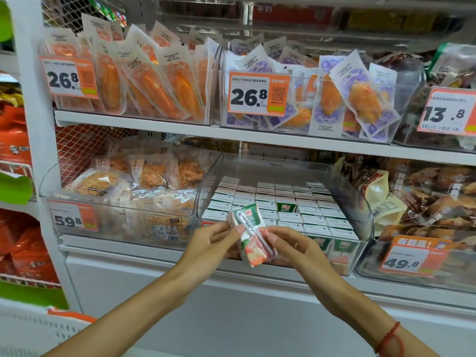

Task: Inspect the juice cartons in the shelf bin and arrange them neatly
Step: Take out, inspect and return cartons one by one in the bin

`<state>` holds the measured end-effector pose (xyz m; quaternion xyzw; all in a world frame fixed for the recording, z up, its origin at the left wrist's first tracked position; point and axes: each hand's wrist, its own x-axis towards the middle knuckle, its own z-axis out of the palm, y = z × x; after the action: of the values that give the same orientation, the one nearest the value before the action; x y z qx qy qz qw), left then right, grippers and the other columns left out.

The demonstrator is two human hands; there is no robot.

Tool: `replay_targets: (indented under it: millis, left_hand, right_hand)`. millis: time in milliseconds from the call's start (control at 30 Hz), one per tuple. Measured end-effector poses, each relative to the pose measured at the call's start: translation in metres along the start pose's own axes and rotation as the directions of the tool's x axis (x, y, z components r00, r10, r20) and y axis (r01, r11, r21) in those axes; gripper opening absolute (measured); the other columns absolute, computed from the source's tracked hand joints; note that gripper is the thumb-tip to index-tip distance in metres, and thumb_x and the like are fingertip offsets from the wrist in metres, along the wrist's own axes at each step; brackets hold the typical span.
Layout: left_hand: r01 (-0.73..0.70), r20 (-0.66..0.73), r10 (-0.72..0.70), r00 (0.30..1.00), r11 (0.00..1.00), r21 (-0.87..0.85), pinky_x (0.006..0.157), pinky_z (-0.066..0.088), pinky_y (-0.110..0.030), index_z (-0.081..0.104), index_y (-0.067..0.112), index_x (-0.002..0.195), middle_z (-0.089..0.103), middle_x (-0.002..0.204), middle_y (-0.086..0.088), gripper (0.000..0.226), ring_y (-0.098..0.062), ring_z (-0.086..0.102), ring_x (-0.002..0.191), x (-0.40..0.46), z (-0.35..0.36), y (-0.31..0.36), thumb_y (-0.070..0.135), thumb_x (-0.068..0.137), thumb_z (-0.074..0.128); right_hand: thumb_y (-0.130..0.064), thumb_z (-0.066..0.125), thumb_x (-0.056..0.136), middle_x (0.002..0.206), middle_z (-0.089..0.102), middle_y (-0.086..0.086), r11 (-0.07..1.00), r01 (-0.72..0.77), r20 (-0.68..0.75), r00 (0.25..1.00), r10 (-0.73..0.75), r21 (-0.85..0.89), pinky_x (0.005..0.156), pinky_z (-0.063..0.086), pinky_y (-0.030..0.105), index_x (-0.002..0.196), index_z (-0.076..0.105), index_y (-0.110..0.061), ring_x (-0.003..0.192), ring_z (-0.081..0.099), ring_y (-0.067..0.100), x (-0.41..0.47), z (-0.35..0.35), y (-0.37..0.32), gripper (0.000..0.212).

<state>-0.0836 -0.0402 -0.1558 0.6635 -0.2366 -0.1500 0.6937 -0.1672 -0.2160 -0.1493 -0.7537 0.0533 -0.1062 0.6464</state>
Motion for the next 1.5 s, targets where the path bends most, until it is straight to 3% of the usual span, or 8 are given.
replay_targets:
  millis: [167,333,600,867,1033,1133,1267,1500]
  left_hand:
    - [-0.048,0.075,0.047,0.996,0.999,0.005,0.092,0.055,-0.026,0.065,0.03,0.119,0.075,0.108,0.008,0.031,-0.011,0.069,0.105,-0.002,0.003,0.001,0.036,0.089,0.059]
    - [-0.006,-0.11,0.001,0.994,0.999,-0.041,0.073,0.058,-0.018,0.071,0.027,0.107,0.078,0.091,0.005,0.021,-0.011,0.074,0.087,-0.004,0.004,-0.002,0.018,0.089,0.069]
    - [0.032,-0.025,-0.035,0.999,0.993,-0.114,0.074,0.055,-0.015,0.072,0.026,0.103,0.077,0.095,0.008,0.017,-0.006,0.073,0.09,-0.008,0.013,0.006,0.022,0.086,0.07]
    - [-0.203,0.024,0.202,0.979,0.958,0.205,0.087,0.046,-0.005,0.061,0.036,0.125,0.067,0.117,0.026,0.064,0.009,0.06,0.11,-0.009,-0.006,0.013,0.032,0.066,0.085]
    - [-0.352,0.005,0.373,0.928,0.872,0.34,0.093,0.047,-0.014,0.06,0.036,0.118,0.065,0.116,0.024,0.056,0.003,0.058,0.114,-0.013,-0.005,0.012,0.026,0.07,0.086]
    - [-0.396,-0.001,0.443,0.896,0.802,0.448,0.09,0.052,-0.025,0.06,0.041,0.117,0.063,0.116,0.024,0.056,-0.003,0.058,0.113,-0.015,-0.004,0.011,0.019,0.072,0.086]
    - [-0.481,0.083,0.532,0.843,0.677,0.557,0.092,0.044,-0.011,0.058,0.042,0.118,0.06,0.12,0.028,0.059,0.0,0.055,0.116,-0.016,0.001,0.007,0.017,0.073,0.085]
    - [-0.427,0.103,0.437,0.893,0.755,0.498,0.09,0.039,-0.004,0.058,0.041,0.118,0.06,0.117,0.026,0.055,0.002,0.053,0.116,-0.012,0.002,0.003,0.02,0.074,0.084]
  right_hand:
    - [-0.031,0.058,0.091,0.111,0.073,-0.001,0.997,-0.06,0.132,0.99,0.054,0.046,0.097,0.051,0.031,0.118,0.069,-0.02,0.109,0.066,0.015,-0.002,0.0,-0.005,0.031]
    - [-0.03,0.073,0.083,0.092,0.075,-0.006,0.994,0.019,-0.099,0.995,-0.03,-0.108,0.087,0.057,0.03,0.108,0.07,-0.022,0.088,0.07,0.01,-0.005,0.01,-0.005,0.026]
    - [-0.032,0.088,0.065,0.083,0.068,-0.023,0.882,0.209,-0.217,0.921,-0.322,-0.422,0.062,0.049,0.015,0.088,0.062,-0.032,0.073,0.063,0.002,-0.012,0.031,-0.001,0.034]
    - [-0.032,0.062,0.087,0.095,0.075,-0.006,0.984,0.158,0.027,0.987,-0.157,-0.077,0.079,0.053,0.017,0.101,0.072,-0.019,0.091,0.071,0.009,-0.015,0.012,-0.014,0.021]
    - [-0.043,0.066,0.083,0.11,0.071,-0.012,0.989,0.138,0.093,0.987,-0.134,-0.043,0.088,0.054,0.02,0.108,0.07,-0.032,0.105,0.065,0.005,-0.015,0.01,-0.018,0.027]
    - [-0.047,0.069,0.079,0.099,0.073,-0.011,0.986,0.167,0.029,0.985,-0.167,0.007,0.079,0.054,0.015,0.098,0.072,-0.029,0.095,0.068,0.003,-0.016,0.014,-0.021,0.026]
    - [-0.047,0.067,0.071,0.079,0.073,-0.005,0.979,0.198,-0.115,0.975,-0.19,0.055,0.062,0.053,0.015,0.09,0.07,-0.011,0.075,0.069,0.004,-0.015,0.016,-0.021,0.041]
    - [-0.047,0.068,0.068,0.083,0.075,-0.004,0.978,0.203,-0.155,0.969,-0.193,0.052,0.059,0.054,0.017,0.087,0.071,-0.019,0.078,0.071,0.006,-0.012,0.013,-0.016,0.034]
